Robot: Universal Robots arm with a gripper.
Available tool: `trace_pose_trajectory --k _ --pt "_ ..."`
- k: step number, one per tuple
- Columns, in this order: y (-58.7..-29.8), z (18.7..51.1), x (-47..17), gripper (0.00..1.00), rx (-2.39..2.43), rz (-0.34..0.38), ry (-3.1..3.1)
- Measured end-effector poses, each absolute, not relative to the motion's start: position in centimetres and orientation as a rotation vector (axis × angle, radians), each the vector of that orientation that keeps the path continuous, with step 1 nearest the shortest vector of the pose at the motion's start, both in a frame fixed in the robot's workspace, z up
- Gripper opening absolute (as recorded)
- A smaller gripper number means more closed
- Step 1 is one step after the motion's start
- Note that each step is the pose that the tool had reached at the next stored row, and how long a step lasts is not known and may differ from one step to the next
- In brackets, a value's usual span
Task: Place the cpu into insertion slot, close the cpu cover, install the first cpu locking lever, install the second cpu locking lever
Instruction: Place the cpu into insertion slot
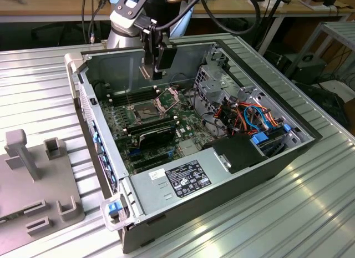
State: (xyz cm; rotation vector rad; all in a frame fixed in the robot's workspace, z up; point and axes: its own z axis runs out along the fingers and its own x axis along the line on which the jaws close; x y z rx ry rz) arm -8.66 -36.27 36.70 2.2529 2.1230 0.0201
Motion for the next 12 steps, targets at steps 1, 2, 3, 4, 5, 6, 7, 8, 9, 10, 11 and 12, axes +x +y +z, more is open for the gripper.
trace_pose_trajectory --k 1,2,3,4,5,6,7,8,9,10,11,12 --pt "-36.27 36.66 -8.66 0.55 2.253 0.02 2.123" --pt "-36.27 36.62 -8.66 0.55 2.253 0.02 2.123" --pt "-36.27 36.55 -8.66 0.55 2.253 0.02 2.123" --pt "-36.27 36.5 -8.66 0.55 2.253 0.02 2.123" --pt "-36.27 36.45 -8.66 0.55 2.253 0.02 2.123" --pt "-36.26 36.36 -8.66 0.55 2.253 0.02 2.123" --pt "-36.26 36.31 -8.66 0.55 2.253 0.02 2.123" --pt "-36.26 36.27 -8.66 0.55 2.253 0.02 2.123" --pt "-36.27 36.23 -8.66 0.55 2.253 0.02 2.123" --pt "-36.27 36.22 -8.66 0.55 2.253 0.02 2.123" --pt "-36.26 36.21 -8.66 0.55 2.253 0.02 2.123" --pt "-36.26 36.2 -8.66 0.55 2.253 0.02 2.123"
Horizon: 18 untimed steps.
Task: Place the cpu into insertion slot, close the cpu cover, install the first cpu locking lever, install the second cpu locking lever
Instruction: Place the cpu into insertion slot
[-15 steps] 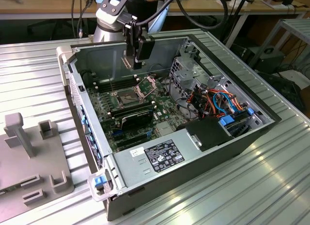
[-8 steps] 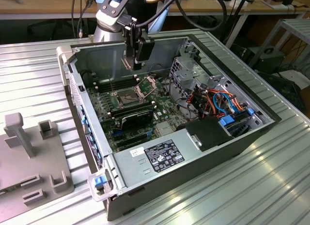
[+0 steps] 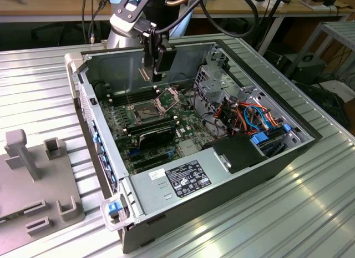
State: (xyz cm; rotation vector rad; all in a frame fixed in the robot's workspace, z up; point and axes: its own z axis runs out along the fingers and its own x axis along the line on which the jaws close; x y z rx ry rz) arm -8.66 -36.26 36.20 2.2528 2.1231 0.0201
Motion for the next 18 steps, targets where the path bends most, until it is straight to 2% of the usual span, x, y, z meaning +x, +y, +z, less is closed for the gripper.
trace_pose_trajectory --k 18 --pt "-36.0 34.4 -8.7 0.55 2.253 0.02 2.123"
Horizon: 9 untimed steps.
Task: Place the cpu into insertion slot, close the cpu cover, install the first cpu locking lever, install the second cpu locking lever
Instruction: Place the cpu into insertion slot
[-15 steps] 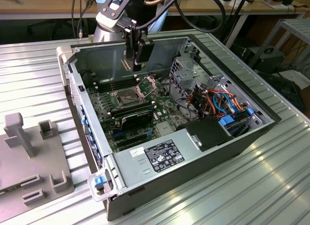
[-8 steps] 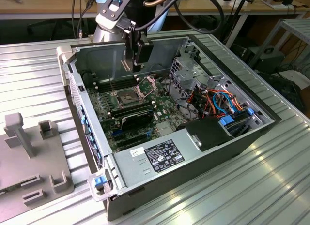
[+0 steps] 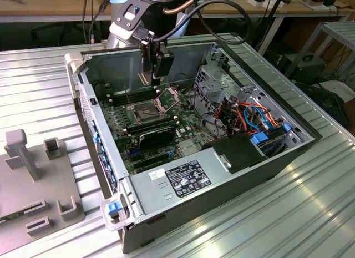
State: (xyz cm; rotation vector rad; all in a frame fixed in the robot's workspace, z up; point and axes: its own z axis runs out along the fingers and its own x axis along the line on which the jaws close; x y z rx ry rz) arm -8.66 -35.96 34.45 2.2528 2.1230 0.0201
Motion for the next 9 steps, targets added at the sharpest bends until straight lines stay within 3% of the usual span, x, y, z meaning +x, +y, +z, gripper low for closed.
trace_pose_trajectory --k 9 --pt "-35.9 33.0 -8.7 0.55 2.253 0.02 2.123"
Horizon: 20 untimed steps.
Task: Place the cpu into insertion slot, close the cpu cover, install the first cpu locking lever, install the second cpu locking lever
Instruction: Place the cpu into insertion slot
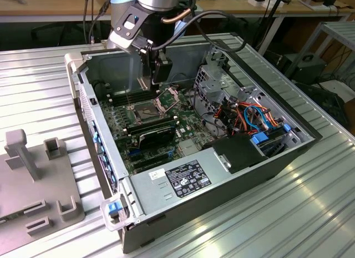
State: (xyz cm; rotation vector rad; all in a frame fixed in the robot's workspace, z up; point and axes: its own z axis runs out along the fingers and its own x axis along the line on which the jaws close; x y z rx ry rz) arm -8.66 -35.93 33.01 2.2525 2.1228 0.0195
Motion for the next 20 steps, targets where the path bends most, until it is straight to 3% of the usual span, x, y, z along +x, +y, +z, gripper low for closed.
trace_pose_trajectory --k 20 --pt "-35.92 31.92 -8.66 0.55 2.253 0.02 2.123"
